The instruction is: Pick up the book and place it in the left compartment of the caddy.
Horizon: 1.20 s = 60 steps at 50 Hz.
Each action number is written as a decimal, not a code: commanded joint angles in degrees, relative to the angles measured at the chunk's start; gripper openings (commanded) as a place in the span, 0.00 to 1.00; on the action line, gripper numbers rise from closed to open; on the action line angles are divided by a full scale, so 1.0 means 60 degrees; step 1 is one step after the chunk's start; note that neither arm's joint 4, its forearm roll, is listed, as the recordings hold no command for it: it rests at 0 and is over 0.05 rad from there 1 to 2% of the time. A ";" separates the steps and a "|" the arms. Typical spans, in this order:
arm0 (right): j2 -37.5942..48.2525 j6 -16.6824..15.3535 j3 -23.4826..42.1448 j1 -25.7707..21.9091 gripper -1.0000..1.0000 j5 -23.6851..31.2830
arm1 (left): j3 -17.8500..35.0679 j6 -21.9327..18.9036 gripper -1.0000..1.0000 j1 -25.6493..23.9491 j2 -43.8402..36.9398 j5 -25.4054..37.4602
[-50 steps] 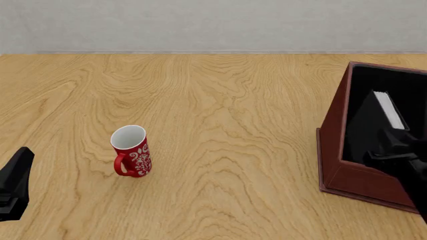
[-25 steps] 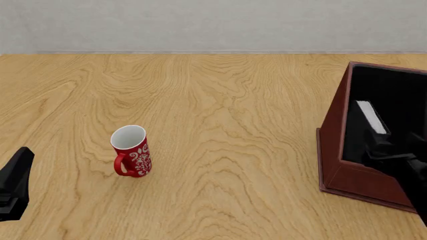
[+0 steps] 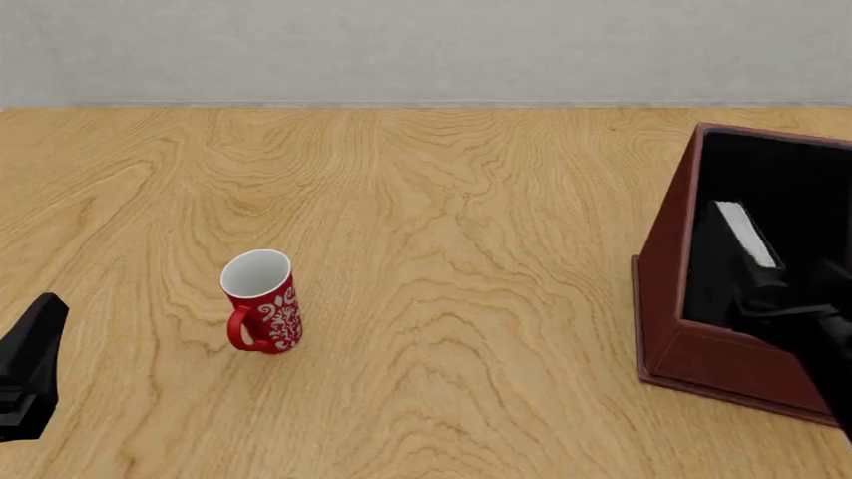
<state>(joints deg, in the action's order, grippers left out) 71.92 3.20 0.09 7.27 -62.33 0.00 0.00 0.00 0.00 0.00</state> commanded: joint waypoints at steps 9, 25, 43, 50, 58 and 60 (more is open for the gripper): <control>-0.2289 -0.0116 0.0032 -0.0031 1.00 0.1981 | 0.0000 0.0000 1.00 0.0000 0.0000 0.0000; -0.3761 -0.0182 0.0074 -0.0113 1.00 0.3297 | 0.0000 0.0000 1.00 0.0000 0.0000 0.0000; -0.6756 -0.0330 0.0540 -0.0480 1.00 0.6294 | 0.0000 0.0000 1.00 0.0000 0.0000 0.0000; -0.7303 -0.0443 0.0640 -0.0617 1.00 0.6853 | 0.0000 0.0000 1.00 0.0000 0.0000 0.0000; -0.8151 -0.0612 0.0782 -0.0723 1.00 0.7655 | 0.0000 0.0000 1.00 0.0000 0.0000 0.0000; -0.8275 -0.0623 0.0797 -0.0744 1.00 0.7763 | 0.0000 0.0000 1.00 0.0000 0.0000 0.0000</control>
<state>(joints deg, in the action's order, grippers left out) 27.89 0.36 3.97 3.64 -21.16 0.00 0.00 0.00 0.00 0.00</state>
